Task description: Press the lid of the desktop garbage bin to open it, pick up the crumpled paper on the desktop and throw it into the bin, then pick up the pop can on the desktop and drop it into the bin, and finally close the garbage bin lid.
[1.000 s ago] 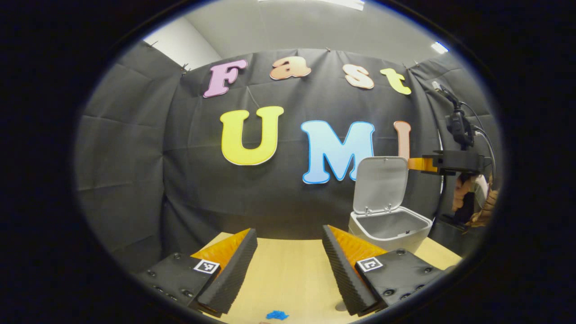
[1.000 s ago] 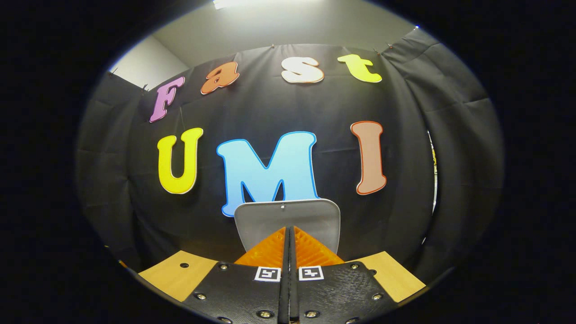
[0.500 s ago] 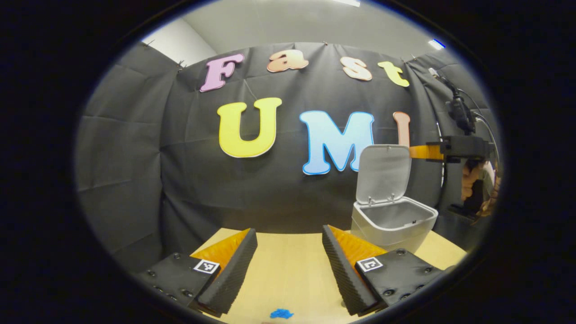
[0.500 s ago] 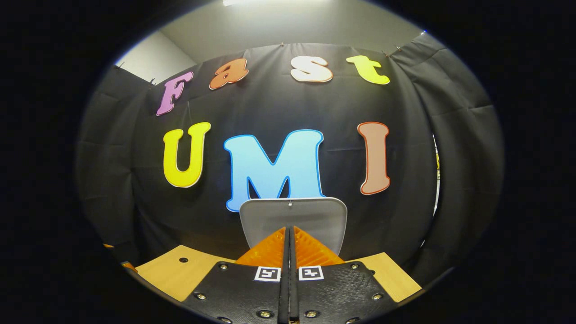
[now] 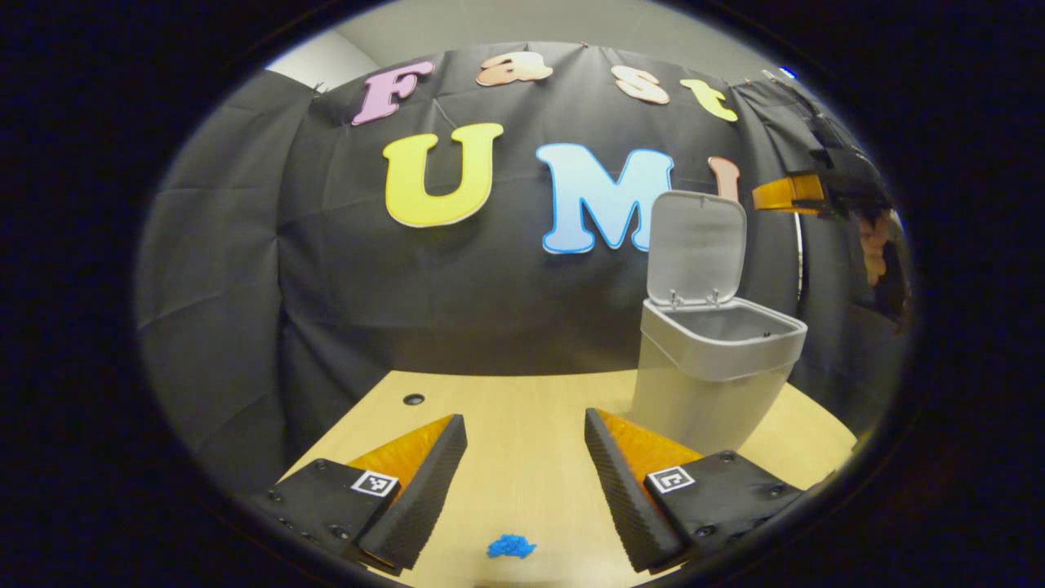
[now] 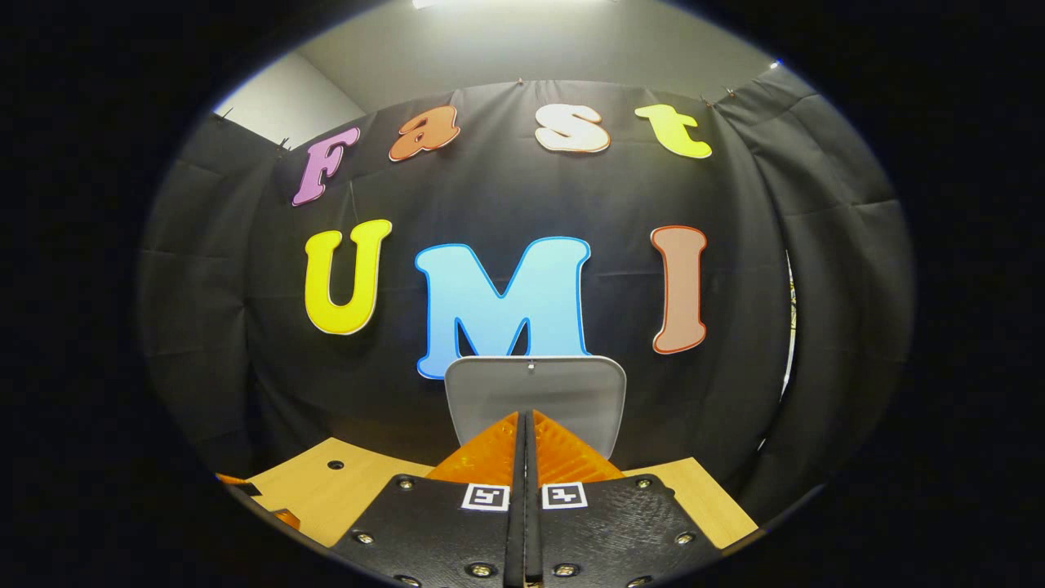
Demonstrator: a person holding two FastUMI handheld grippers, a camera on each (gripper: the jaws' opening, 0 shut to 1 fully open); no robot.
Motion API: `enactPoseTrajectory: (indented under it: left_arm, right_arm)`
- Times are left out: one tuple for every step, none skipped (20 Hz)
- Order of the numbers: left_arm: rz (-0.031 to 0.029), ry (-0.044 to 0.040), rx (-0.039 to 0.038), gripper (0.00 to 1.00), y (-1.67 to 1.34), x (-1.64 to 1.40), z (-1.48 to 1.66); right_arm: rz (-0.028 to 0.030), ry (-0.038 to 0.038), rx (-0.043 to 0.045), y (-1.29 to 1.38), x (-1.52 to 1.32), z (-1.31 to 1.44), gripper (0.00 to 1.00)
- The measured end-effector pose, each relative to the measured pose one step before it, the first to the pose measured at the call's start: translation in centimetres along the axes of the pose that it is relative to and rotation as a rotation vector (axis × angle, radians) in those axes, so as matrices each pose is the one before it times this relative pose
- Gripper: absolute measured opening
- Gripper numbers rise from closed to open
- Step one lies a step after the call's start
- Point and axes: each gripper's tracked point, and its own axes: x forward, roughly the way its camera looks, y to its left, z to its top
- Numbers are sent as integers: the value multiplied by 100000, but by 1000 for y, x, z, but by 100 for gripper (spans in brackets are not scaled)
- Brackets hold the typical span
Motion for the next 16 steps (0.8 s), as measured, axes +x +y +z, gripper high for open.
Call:
enactPoseTrajectory:
  left_arm:
    - [-210,2411,312,96,23,253,-1380]
    - [-114,2585,243,95,136,300,-1410]
    - [-385,2824,190,95,-34,265,-1521]
    - [-467,2419,70,95,-20,231,-1264]
    - [-511,2292,-228,95,-130,207,-1362]
    - [-481,2174,-533,95,-68,250,-1222]
    - [-335,2023,-696,95,36,216,-1101]
    - [-178,1886,-785,95,62,262,-1081]
    - [42,2171,-845,95,65,269,-1369]
    - [-141,2058,-766,95,59,284,-1002]
    - [-19,2057,-658,96,71,347,-1016]
    - [47,2367,-592,96,48,176,-1201]
    - [89,2080,-735,96,159,367,-1181]
    - [130,2075,-807,96,81,328,-1017]
    - [284,1951,-826,96,157,431,-895]
    - [297,1916,-908,96,58,464,-689]
  right_arm:
    - [-380,-88,-316,-182,-327,170,0]
    - [-371,72,-393,-136,-287,60,0]
    - [-187,360,-131,-70,-348,46,0]
    - [-257,551,-141,-115,-320,-81,0]
    - [-474,577,-320,-213,-296,-57,0]
    - [-582,509,-552,-137,-195,-69,0]
    - [-639,531,-587,-202,-222,-24,0]
    - [-531,592,-554,-157,-256,-185,0]
    - [-535,584,-431,-149,-215,-33,0]
    - [-613,572,-469,-167,-187,-189,0]
    - [-651,540,-328,-195,-191,-8,0]
    - [-631,546,-323,-147,-165,-154,0]
    - [-530,453,-330,-134,-184,-27,0]
    - [-569,455,-442,-182,-190,-140,0]
    - [-528,644,-494,-218,-185,-118,0]
    - [-610,528,-583,-163,-180,-284,0]
